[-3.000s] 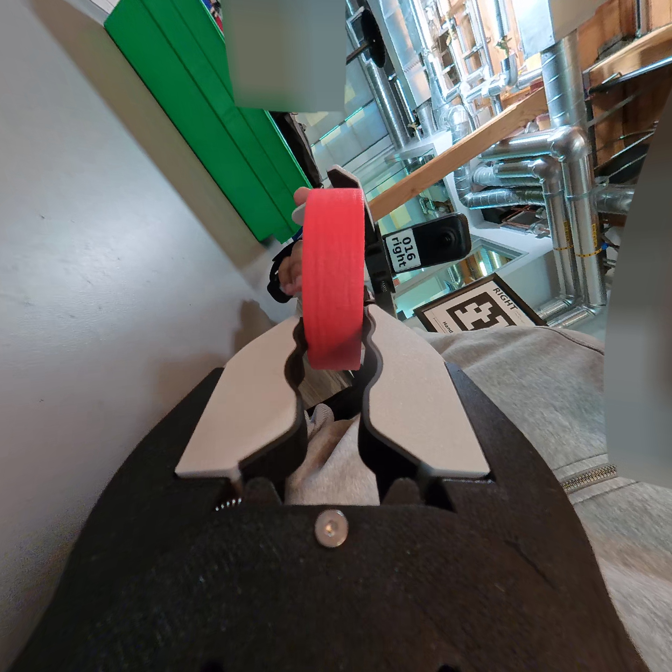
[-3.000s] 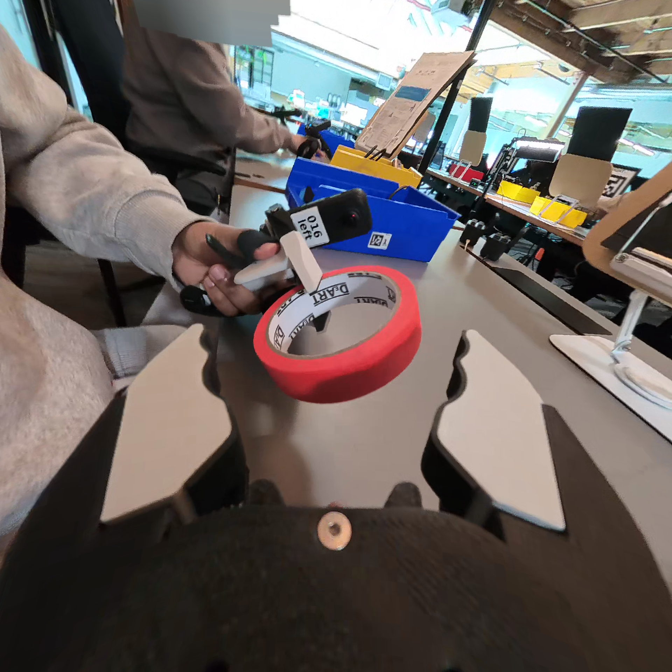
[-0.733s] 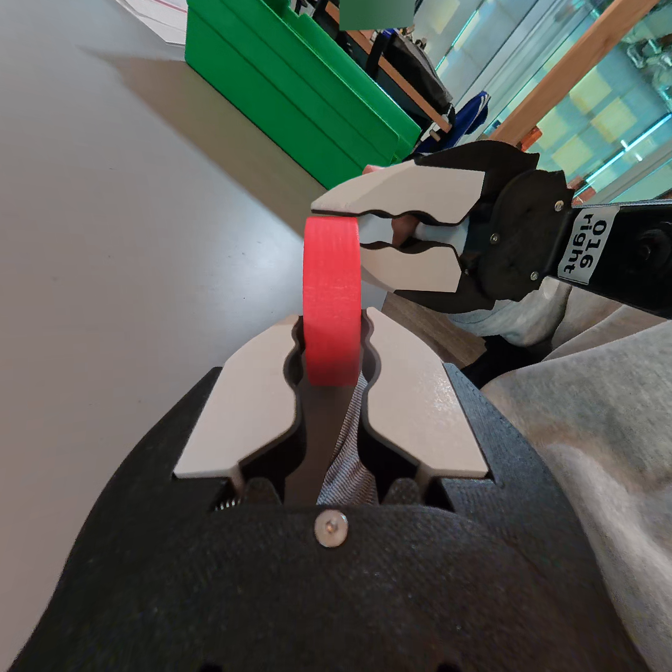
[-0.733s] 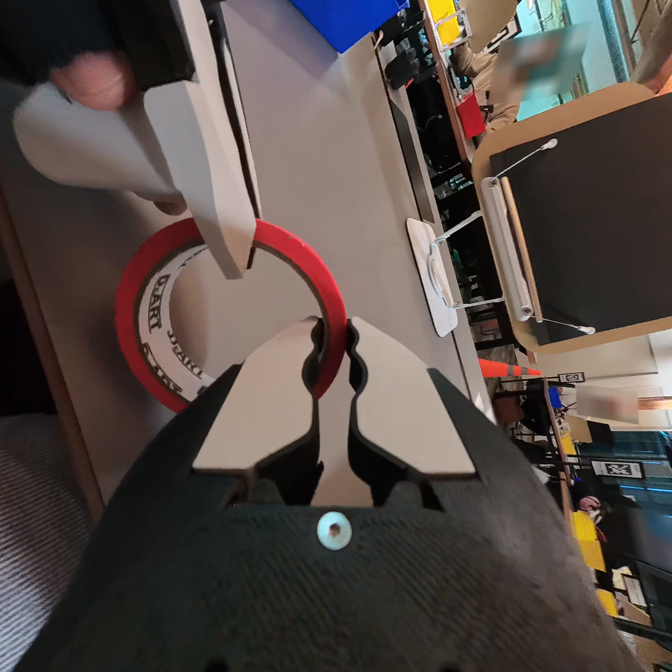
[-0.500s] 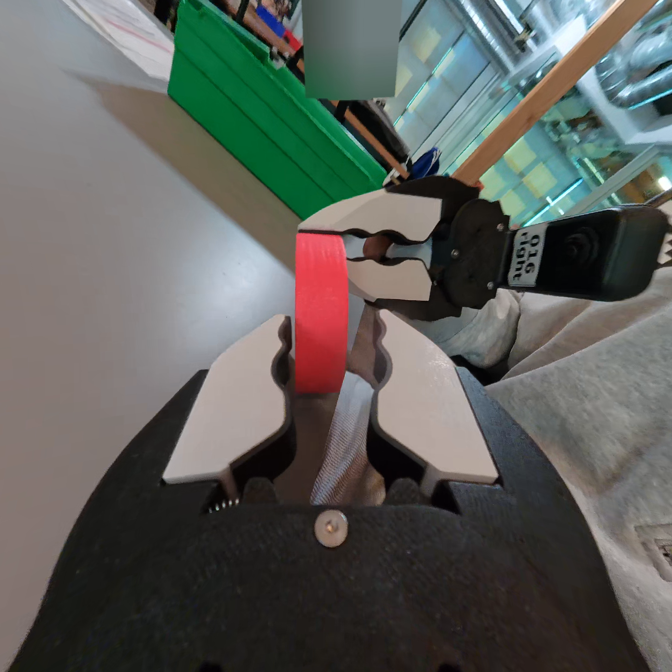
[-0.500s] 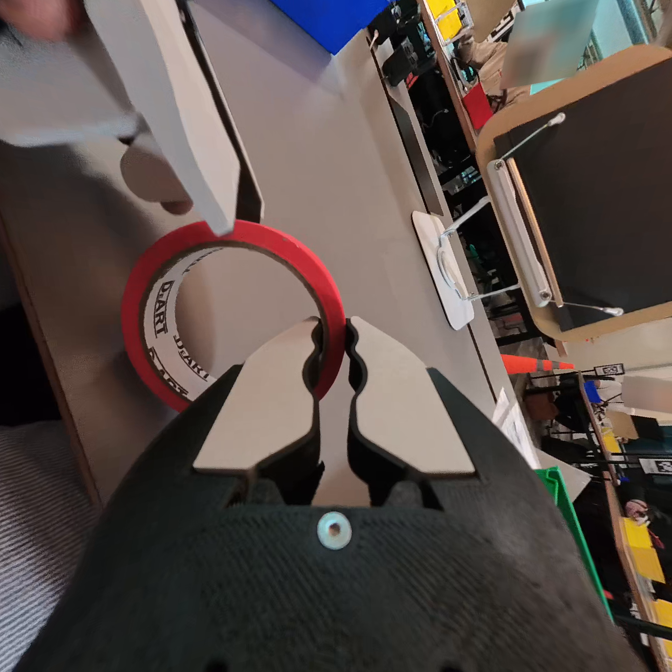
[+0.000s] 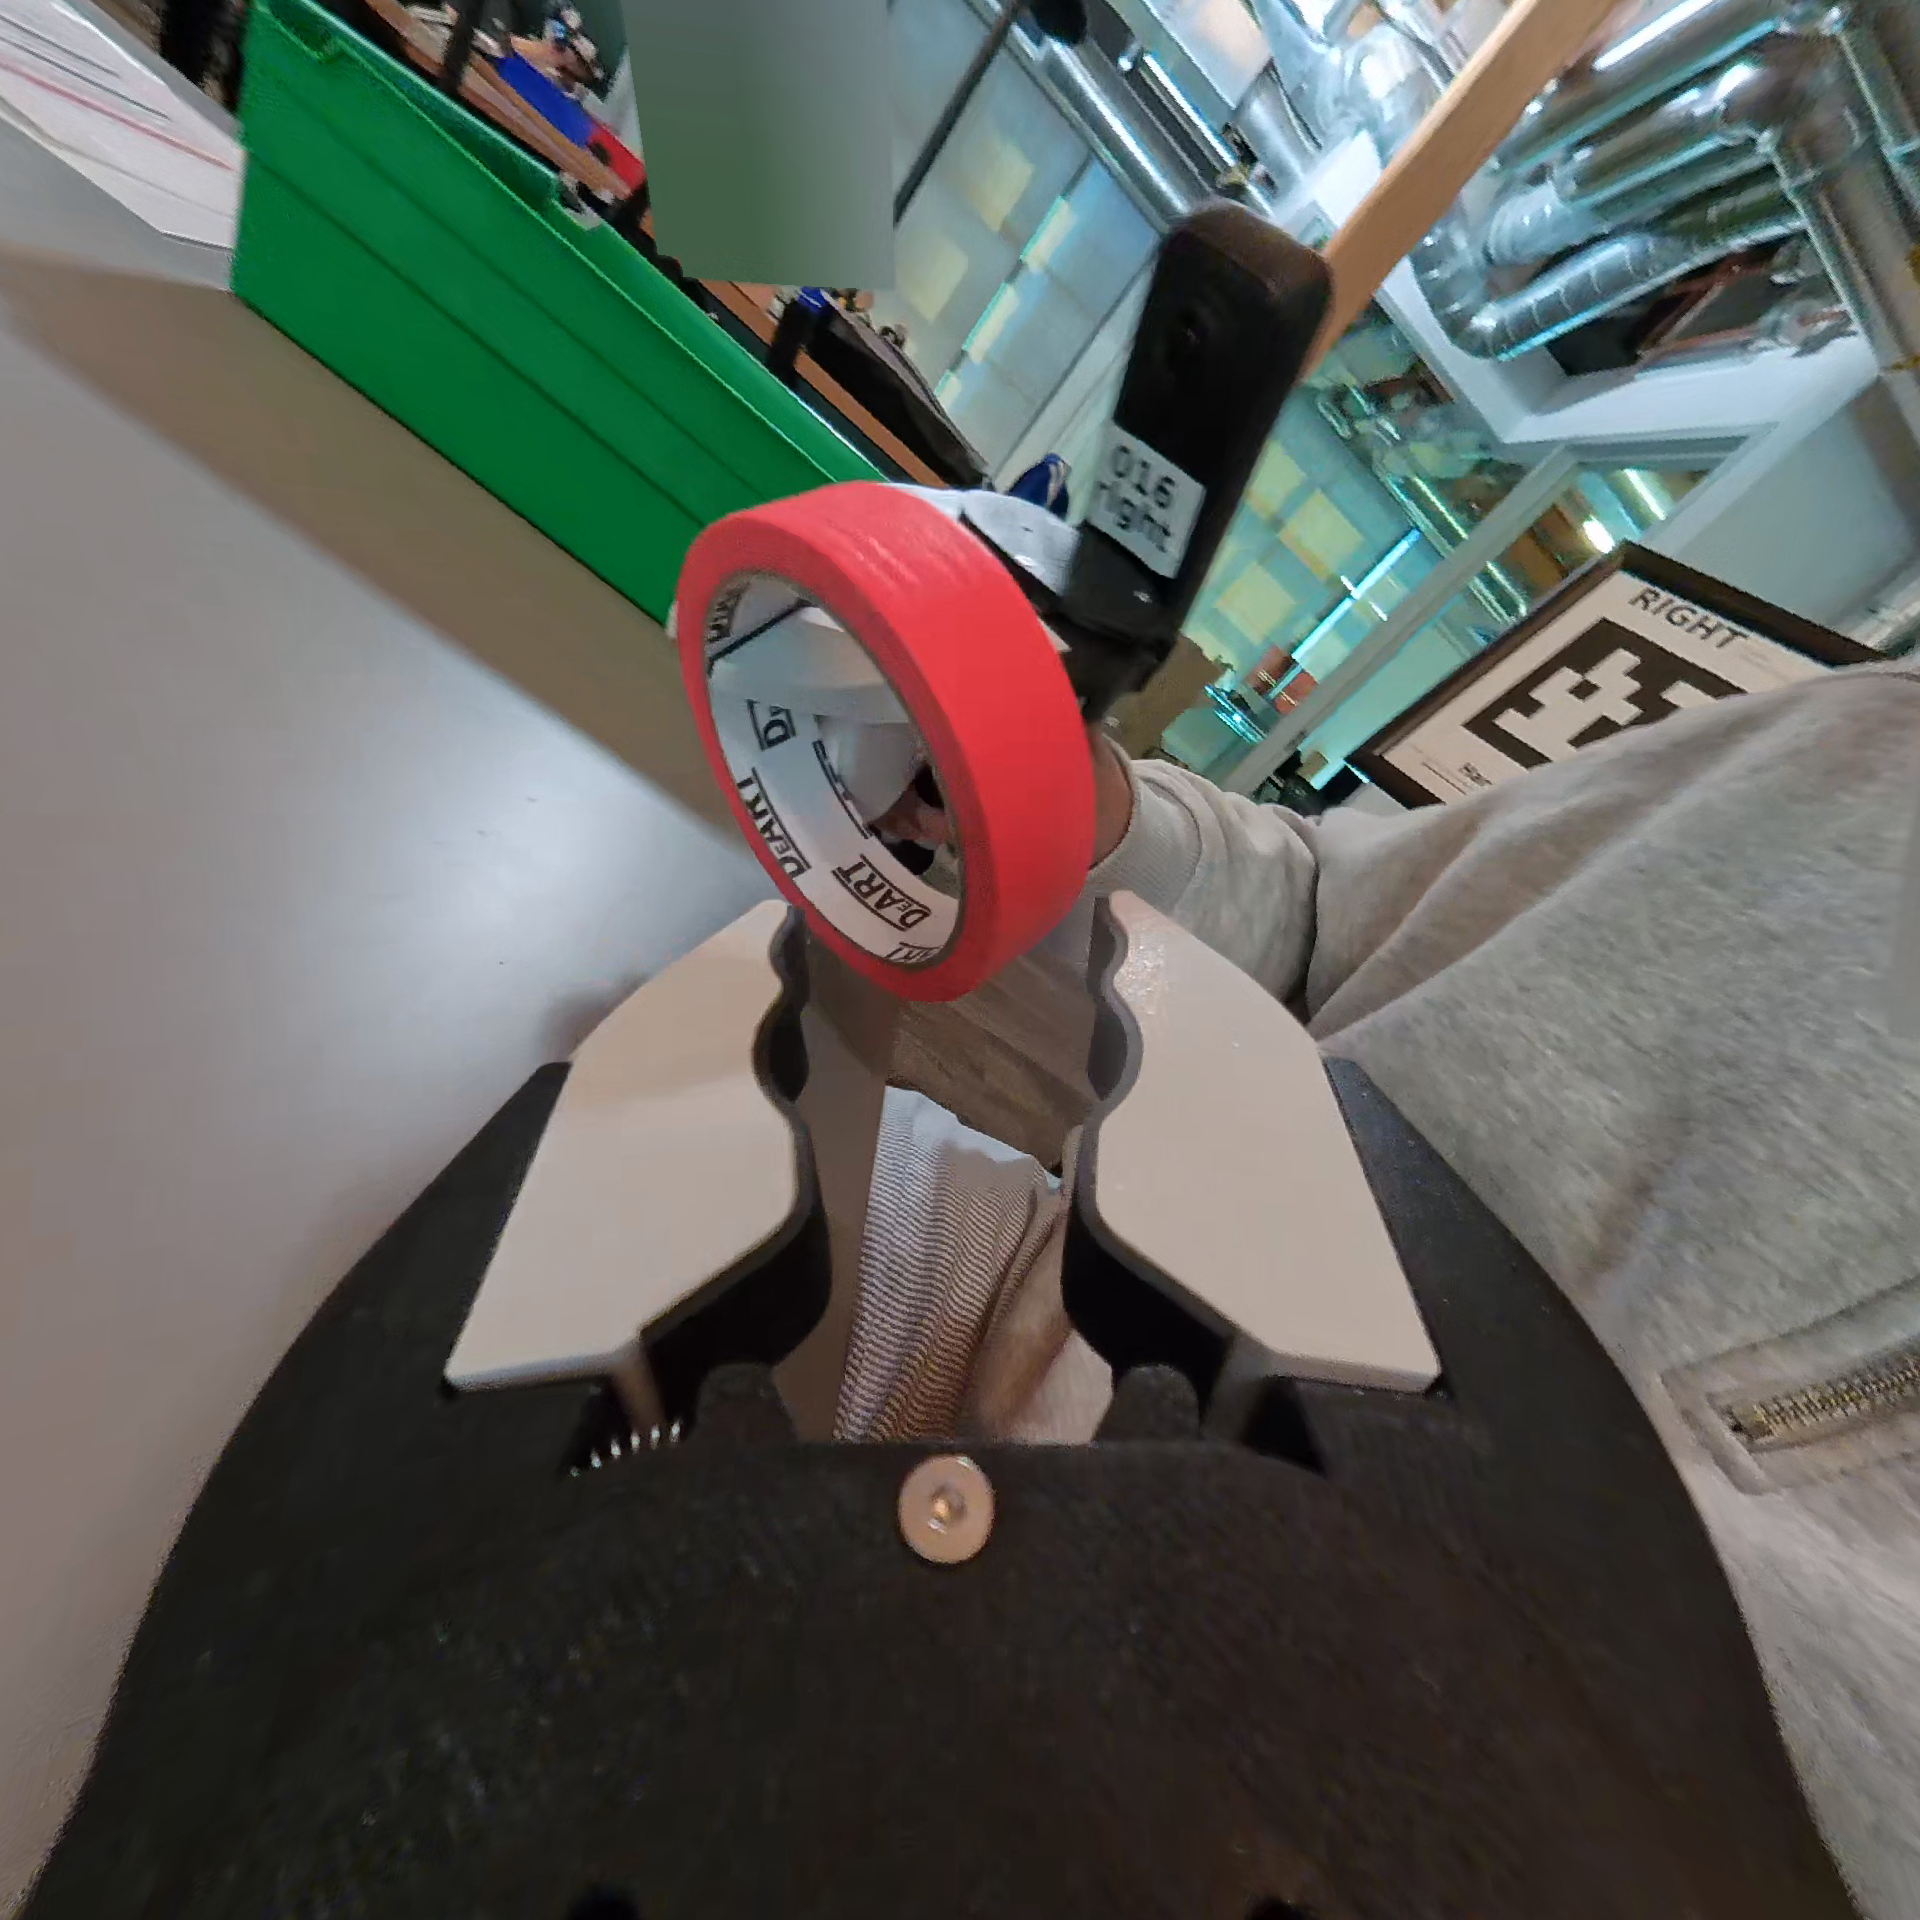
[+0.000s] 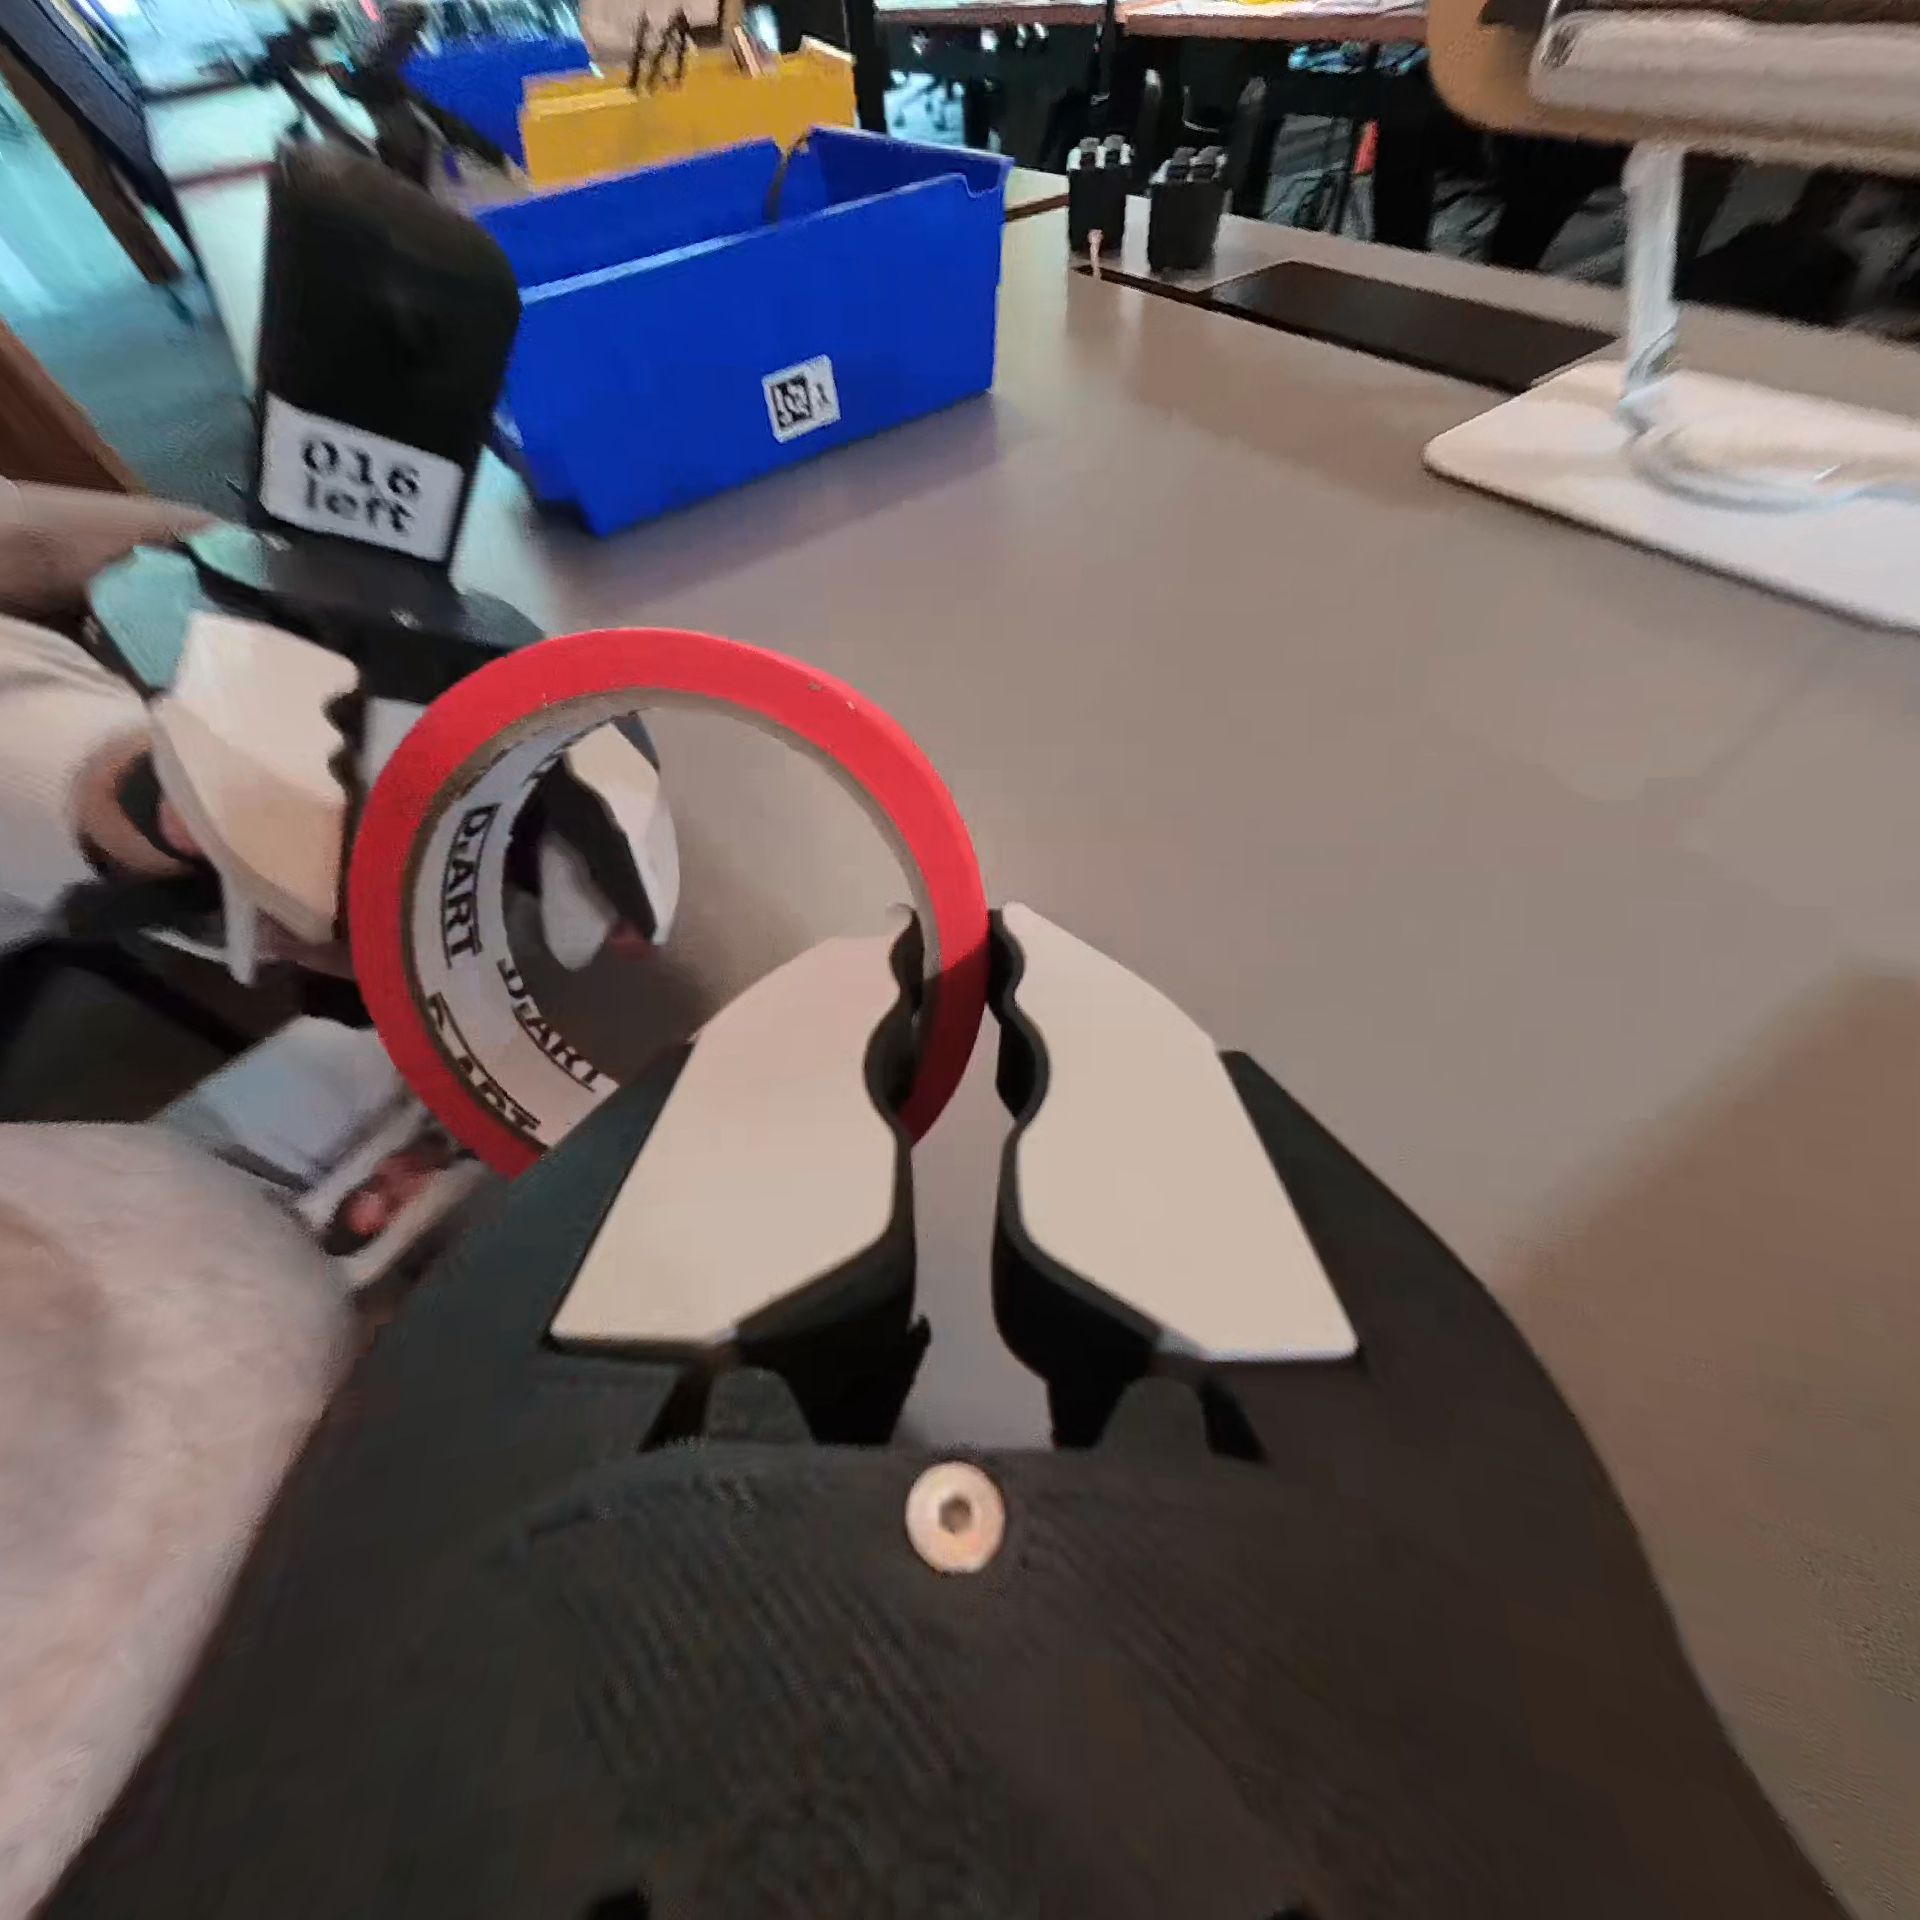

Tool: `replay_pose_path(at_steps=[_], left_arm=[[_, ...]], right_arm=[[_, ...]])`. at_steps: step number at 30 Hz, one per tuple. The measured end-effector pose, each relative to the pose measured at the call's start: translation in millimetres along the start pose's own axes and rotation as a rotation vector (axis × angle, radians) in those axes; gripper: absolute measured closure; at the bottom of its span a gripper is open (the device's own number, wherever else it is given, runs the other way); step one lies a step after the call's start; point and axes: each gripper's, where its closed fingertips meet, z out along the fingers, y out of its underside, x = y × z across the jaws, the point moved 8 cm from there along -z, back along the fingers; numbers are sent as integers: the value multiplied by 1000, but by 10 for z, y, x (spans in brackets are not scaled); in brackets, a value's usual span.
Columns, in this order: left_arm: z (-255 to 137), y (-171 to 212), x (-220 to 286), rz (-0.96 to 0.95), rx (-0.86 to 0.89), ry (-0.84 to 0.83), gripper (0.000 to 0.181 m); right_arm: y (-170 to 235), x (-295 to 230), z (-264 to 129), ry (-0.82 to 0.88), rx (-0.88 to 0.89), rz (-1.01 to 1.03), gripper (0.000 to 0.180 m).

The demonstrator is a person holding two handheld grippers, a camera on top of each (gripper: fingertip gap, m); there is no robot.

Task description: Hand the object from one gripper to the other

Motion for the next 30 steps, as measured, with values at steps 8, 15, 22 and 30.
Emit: replay_pose_path(at_steps=[8,15,22,30], left_arm=[[39,-22,247,117,60,206,147],[41,-16,282,139,55,225,167],[-26,-89,293,124,67,241,171],[-138,-175,148,-54,156,266,171]], right_arm=[[73,-77,114,-167,34,280,168],[108,-193,206,-252,50,352,168],[115,-128,196,-319,106,422,145],[7,-173,108,-434,213,345,138]])
